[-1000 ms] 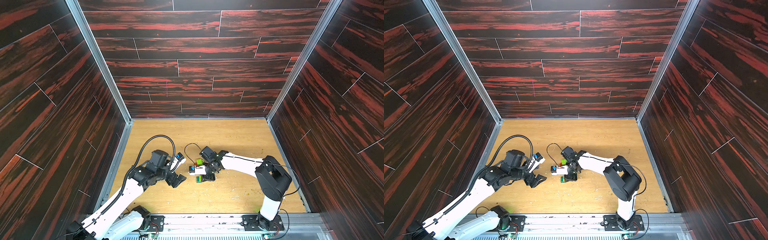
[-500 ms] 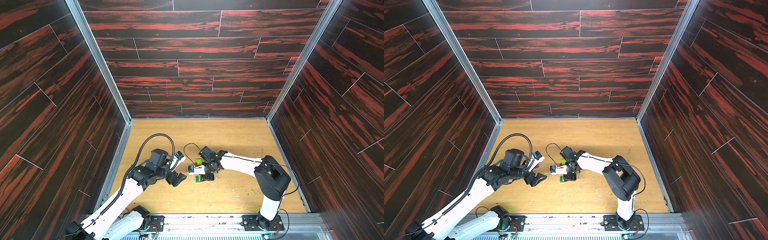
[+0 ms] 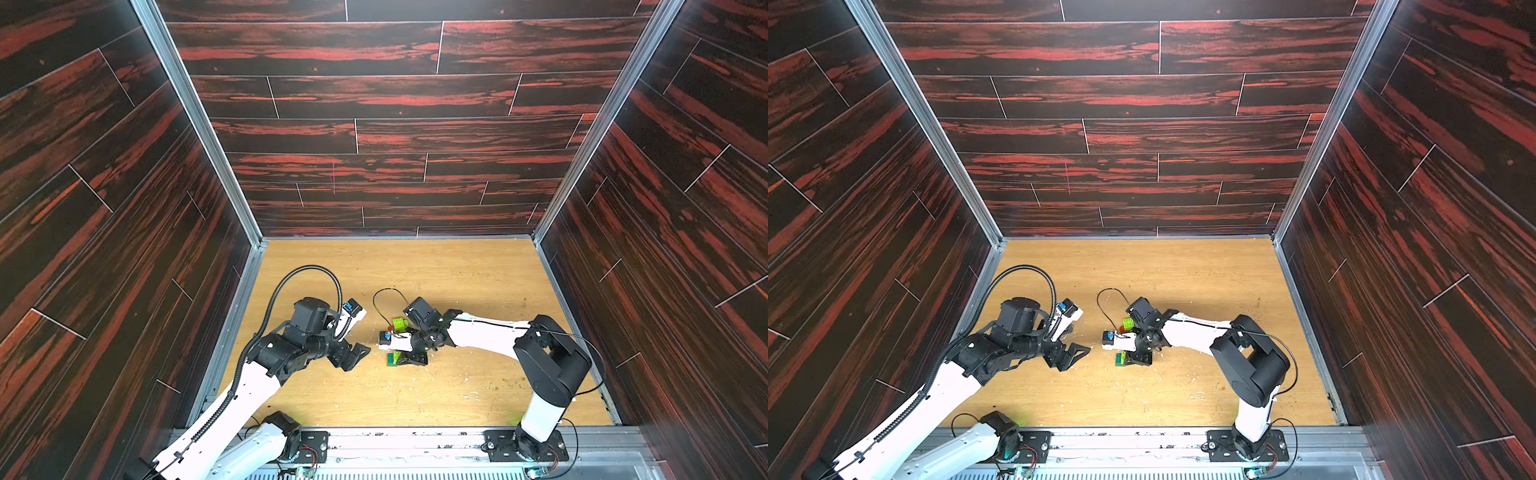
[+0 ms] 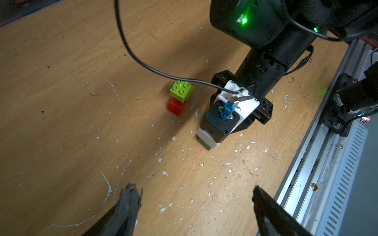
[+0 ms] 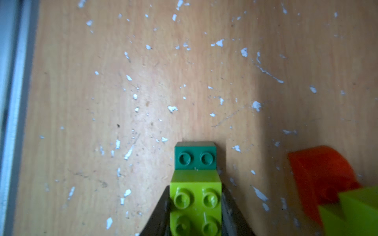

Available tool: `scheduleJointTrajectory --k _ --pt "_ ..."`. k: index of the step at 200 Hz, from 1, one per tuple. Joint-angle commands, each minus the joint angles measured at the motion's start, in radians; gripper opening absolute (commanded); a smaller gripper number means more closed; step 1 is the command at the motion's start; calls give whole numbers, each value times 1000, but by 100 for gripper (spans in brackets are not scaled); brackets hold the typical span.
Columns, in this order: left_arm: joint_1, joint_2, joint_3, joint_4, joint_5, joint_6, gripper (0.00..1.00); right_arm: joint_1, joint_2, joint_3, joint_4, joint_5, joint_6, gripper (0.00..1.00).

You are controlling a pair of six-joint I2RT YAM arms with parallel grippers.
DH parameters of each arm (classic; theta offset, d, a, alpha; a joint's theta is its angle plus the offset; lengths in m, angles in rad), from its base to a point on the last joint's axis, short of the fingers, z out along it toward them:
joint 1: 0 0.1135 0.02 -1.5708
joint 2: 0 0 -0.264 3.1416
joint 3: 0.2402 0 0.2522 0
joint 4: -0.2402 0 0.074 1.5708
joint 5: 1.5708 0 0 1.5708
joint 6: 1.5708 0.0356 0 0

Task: Assemble the letter s with lego
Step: Assemble the lego brick with the lego brick.

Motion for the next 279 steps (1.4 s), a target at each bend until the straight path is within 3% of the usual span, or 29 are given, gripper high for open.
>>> scheduleJointTrajectory --k 1,36,96,118,133,155,174,220,258,279 --pt "10 -31 26 -41 -6 -11 89 -12 -53 -53 95 -118 63 13" --pt "13 -30 21 -50 -21 -51 89 -33 -71 -144 276 -187 126 17" --pt "15 22 12 -27 -87 -213 89 -33 -84 -296 581 -190 166 24" --pt "15 69 16 -18 -102 -291 88 -34 -95 -334 648 -184 175 32" --pt "15 95 6 17 -101 -370 87 -33 -111 -359 690 -171 183 42" --pt "15 120 -10 52 -97 -456 85 -35 -138 -380 710 -163 188 50" --pt "15 138 -58 185 -27 -551 83 -36 -169 -402 729 -154 195 57" --pt "-2 194 -215 467 47 -770 72 -76 -321 -440 695 -177 231 63" --pt "-134 219 -281 595 -95 -865 70 -149 -416 -433 602 -176 261 63" --pt "-163 222 -348 705 -160 -952 65 -195 -442 -425 591 -174 307 64"
